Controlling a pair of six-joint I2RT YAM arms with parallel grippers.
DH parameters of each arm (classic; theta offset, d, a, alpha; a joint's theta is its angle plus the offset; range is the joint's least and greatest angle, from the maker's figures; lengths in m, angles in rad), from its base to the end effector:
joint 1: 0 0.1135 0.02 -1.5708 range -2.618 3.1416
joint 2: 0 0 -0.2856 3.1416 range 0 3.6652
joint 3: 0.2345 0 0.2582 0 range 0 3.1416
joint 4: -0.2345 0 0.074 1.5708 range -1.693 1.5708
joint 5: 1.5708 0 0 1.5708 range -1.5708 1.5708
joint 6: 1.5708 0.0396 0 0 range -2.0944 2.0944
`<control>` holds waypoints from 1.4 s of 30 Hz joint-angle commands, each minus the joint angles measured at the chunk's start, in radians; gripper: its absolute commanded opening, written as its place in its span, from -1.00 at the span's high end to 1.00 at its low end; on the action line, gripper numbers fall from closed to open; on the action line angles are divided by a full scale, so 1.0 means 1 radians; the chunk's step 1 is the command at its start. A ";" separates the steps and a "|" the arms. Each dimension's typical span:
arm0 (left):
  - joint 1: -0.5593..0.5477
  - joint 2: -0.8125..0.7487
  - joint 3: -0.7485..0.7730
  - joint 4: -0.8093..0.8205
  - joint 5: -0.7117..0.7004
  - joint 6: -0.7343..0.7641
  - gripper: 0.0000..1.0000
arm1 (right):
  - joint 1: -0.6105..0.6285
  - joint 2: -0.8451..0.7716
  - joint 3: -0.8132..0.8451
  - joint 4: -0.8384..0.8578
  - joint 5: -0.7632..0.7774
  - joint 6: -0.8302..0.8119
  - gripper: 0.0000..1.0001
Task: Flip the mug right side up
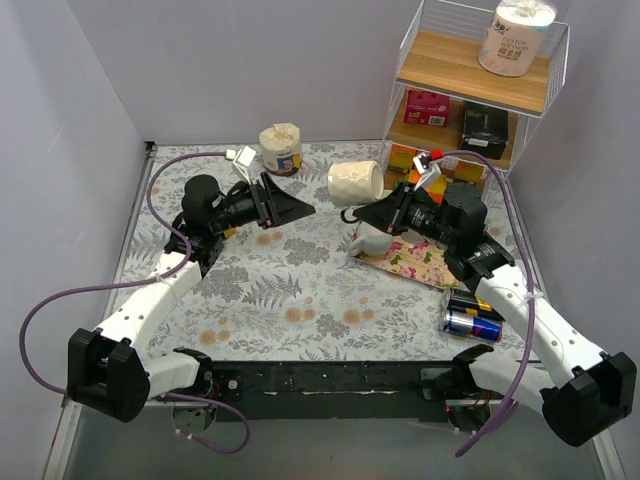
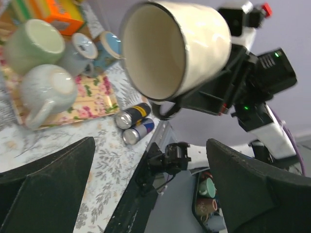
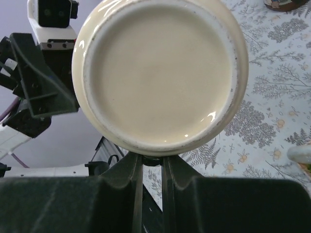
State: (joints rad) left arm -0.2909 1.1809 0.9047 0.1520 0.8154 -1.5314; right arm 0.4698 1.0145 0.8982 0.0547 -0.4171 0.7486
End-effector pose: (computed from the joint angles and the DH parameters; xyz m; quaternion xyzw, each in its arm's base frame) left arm 0.2502 -0.1050 0.3544 -0.1864 0.7125 -0.6623 0.1375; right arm 0.2028 0.1210 0.3797 -0.0414 0.7256 0.5072 0.4633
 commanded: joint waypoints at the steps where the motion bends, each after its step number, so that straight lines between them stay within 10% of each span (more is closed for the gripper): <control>1: -0.128 -0.027 0.010 0.237 -0.028 -0.067 -0.96 | 0.035 0.041 0.085 0.345 0.069 0.063 0.97; 21: -0.278 0.132 0.036 0.543 -0.202 -0.250 -0.65 | 0.052 0.026 0.088 0.504 -0.006 0.184 0.97; 30: -0.303 0.157 0.054 0.612 -0.203 -0.249 0.14 | 0.053 0.013 0.079 0.501 -0.032 0.224 0.97; 42: -0.304 0.129 0.030 0.643 -0.257 -0.253 0.10 | 0.053 0.001 0.050 0.497 -0.041 0.238 0.97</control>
State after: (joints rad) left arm -0.5926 1.3479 0.9302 0.7658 0.6044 -1.7889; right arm 0.5175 1.0557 0.9333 0.4202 -0.4446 0.9745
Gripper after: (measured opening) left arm 0.457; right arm 0.201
